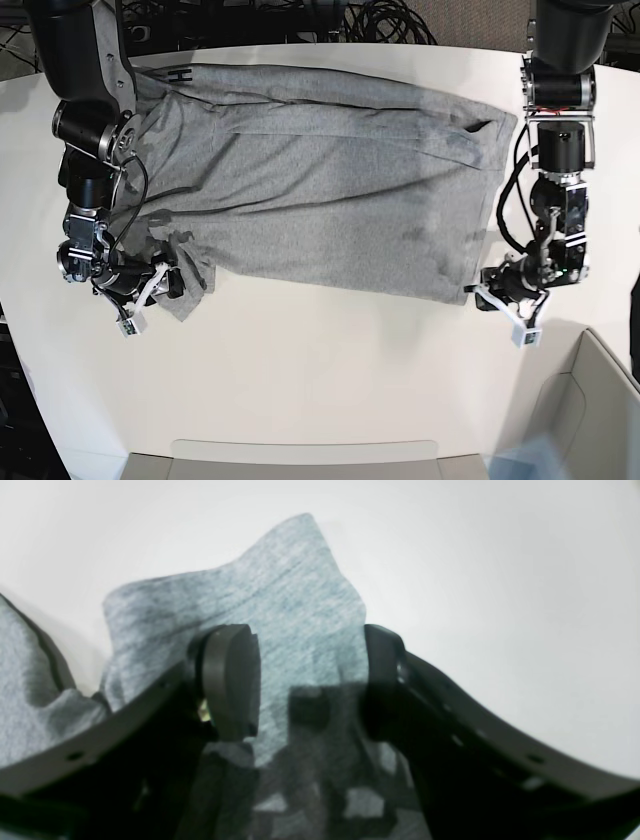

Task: Fold the T-shirt properly
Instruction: 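Move the left gripper to the hem corner beside it and pinch, then lift the hem with both grippers and fold it toward the collar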

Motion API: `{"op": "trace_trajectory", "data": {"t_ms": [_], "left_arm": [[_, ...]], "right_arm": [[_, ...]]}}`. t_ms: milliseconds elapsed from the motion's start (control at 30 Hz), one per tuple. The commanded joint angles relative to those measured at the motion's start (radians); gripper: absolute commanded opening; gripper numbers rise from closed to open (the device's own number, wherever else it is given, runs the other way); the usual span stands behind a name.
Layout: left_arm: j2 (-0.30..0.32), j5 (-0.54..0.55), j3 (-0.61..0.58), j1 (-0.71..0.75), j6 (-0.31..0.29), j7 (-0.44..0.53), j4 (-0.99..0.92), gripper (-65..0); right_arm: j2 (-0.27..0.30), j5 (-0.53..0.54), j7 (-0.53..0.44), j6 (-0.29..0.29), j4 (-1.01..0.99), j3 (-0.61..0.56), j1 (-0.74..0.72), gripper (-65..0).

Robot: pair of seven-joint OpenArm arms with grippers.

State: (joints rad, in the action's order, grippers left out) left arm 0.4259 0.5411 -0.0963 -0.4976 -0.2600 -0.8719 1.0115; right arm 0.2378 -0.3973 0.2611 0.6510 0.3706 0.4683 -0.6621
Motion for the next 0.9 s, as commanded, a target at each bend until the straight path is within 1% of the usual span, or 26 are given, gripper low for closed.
{"op": "trace_trajectory", "data": {"t_ms": [0,100,300,400,567,667,867], "left_arm": [[0.006,-0.016,-0.029,-0.037,-0.003,0.044,-0.013,-25.0],[-0.008,-0.032,-0.098,-0.068,-0.029,0.122,-0.109,-25.0],[-0.026,-0.031,-0.105,-0.134,-0.084,0.224,-0.303,-25.0],[-0.026,-0.031,-0.105,-0.158,-0.146,0.237,-0.359,-25.0],[-0.042,-0.031,-0.107,-0.197,-0.218,0.244,-0.437,-25.0],[-0.045,-0.032,-0.107,-0.197,-0.227,0.244,-0.44,-25.0],[-0.046,-0.032,-0.109,-0.195,-0.226,0.244,-0.44,-25.0]], "right_arm": [[-0.001,-0.068,0.108,0.016,-0.015,-0.004,0.012,-31.4],[-0.001,-0.068,0.108,0.016,-0.015,-0.003,0.012,-31.4],[0.001,-0.071,0.109,0.016,-0.017,-0.003,0.014,-31.4],[0.001,-0.071,0.109,0.016,-0.017,-0.003,0.014,-31.4],[-0.002,-0.071,0.109,0.016,-0.017,-0.006,0.014,-31.4],[-0.004,-0.073,0.109,0.016,-0.017,-0.007,0.014,-31.4],[-0.005,-0.073,0.109,0.016,-0.017,-0.007,0.014,-31.4]]}}
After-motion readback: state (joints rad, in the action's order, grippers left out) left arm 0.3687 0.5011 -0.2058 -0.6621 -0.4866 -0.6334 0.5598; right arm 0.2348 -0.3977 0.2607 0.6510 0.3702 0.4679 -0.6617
